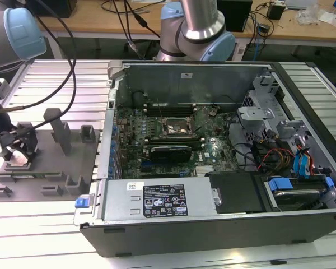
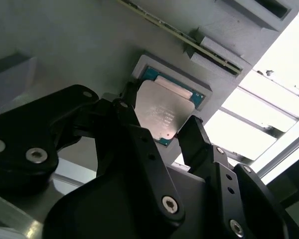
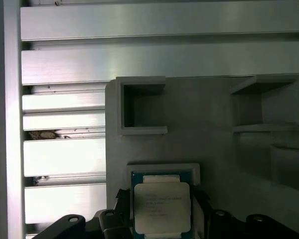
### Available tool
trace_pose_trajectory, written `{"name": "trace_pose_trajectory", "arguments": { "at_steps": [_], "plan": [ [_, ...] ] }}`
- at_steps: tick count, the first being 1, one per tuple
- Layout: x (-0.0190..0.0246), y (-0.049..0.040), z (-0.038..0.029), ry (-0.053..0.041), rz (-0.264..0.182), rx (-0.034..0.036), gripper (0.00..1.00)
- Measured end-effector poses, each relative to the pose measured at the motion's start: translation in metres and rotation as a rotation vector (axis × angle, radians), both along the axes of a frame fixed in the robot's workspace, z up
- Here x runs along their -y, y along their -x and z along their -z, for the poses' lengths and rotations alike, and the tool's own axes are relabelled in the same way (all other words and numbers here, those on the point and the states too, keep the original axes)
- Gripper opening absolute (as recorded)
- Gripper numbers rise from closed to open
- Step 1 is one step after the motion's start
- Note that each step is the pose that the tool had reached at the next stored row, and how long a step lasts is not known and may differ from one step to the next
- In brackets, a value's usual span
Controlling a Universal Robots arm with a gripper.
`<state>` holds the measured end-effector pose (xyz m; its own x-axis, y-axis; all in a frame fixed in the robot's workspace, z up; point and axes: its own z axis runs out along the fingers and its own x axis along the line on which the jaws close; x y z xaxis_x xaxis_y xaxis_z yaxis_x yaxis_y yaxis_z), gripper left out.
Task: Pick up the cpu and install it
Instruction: 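Pick up the cpu and move it towards the insertion slot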
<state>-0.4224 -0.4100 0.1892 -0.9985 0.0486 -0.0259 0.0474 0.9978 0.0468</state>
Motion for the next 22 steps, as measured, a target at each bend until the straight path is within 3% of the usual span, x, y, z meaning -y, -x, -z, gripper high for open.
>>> {"name": "trace_pose_trajectory", "arguments": {
  "at_steps": [9, 11, 18, 22],
  "plan": [
    [-0.0002, 0.0000, -0.0009, 0.0000, 0.000, 0.0000, 0.60],
    [-0.0002, 0.0000, -0.0012, 0.0002, 0.000, -0.0003, 0.54],
    [-0.0002, 0.0000, -0.0015, 0.0000, 0.000, 0.0000, 0.54],
    [-0.0002, 0.0000, -0.0064, 0.0001, 0.000, -0.0002, 0.54]
  ]
}}
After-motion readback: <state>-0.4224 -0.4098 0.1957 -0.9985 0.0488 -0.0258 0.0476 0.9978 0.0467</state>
